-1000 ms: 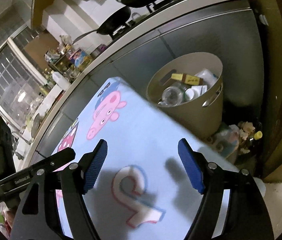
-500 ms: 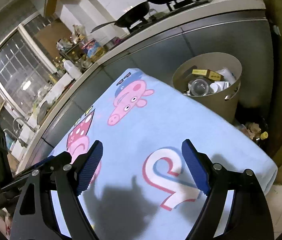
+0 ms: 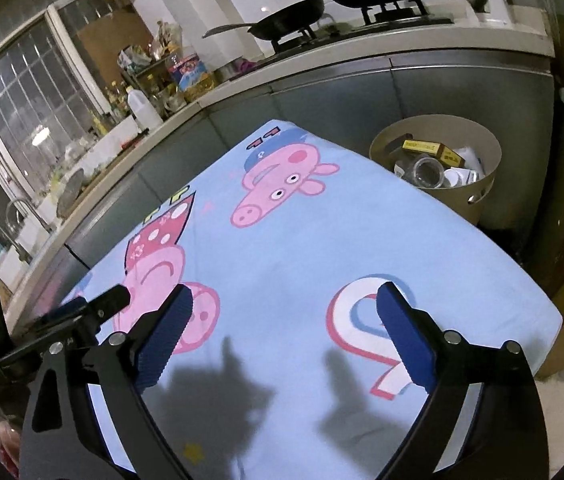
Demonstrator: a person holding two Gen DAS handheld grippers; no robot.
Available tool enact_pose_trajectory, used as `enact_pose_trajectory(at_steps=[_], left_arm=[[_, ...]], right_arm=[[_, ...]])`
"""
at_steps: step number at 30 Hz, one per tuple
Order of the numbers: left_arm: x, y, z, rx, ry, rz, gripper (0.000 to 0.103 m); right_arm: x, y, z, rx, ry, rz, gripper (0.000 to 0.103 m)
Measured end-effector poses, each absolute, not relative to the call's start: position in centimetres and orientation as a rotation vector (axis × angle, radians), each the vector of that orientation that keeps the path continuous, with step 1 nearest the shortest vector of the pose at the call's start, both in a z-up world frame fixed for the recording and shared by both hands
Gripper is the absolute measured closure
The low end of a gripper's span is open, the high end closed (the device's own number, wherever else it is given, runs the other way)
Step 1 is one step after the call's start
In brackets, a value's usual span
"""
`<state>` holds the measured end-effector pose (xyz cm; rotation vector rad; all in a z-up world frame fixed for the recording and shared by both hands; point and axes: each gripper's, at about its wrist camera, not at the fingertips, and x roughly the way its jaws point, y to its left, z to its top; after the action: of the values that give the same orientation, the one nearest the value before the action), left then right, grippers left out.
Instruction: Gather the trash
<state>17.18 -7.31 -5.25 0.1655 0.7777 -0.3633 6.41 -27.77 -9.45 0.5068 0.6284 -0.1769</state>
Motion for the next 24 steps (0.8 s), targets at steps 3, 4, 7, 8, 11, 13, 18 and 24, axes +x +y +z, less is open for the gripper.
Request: enact_pose_trajectory(at_steps=[3, 4, 7, 8, 11, 13, 18, 24], left_arm=[[18.1, -7.0, -5.5, 0.183, 0.774, -0.372, 0.004], [18.4, -6.9, -5.5, 0.183, 0.775, -0.383, 0.004], [19.2, -6.9, -5.5, 0.195, 0.772, -0.404, 0.004], [19.4, -6.8, -5.4, 0.203, 0.762, -0.411, 0.004], [19.9, -7.0, -5.3, 0.220, 0.740, -0.424, 0.004], [20.2, -7.2, -5.3, 0.222, 0.744, -0.445, 0.004], [20.1, -8.1, -5.3, 0.201, 0.753, -0.496, 0.004], [18.8, -9.7, -4.9, 0.249, 0.729, -0.509, 0.004]], right_arm=[[6.8, -26.9, -9.4, 0.494, 0.639, -0.210, 0.009], [7.0, -26.6, -9.2, 0.492, 0.638, -0.228, 0.009], [7.3, -26.3, -8.9, 0.493, 0.641, -0.272, 0.007], [7.4, -26.2, -8.7, 0.496, 0.643, -0.290, 0.007], [7.2, -25.9, -8.4, 0.508, 0.641, -0.325, 0.007], [6.5, -25.7, -8.2, 0.518, 0.640, -0.351, 0.007], [3.8, -25.3, -7.5, 0.511, 0.611, -0.402, 0.006], [2.1, -25.7, -6.7, 0.495, 0.591, -0.421, 0.006]])
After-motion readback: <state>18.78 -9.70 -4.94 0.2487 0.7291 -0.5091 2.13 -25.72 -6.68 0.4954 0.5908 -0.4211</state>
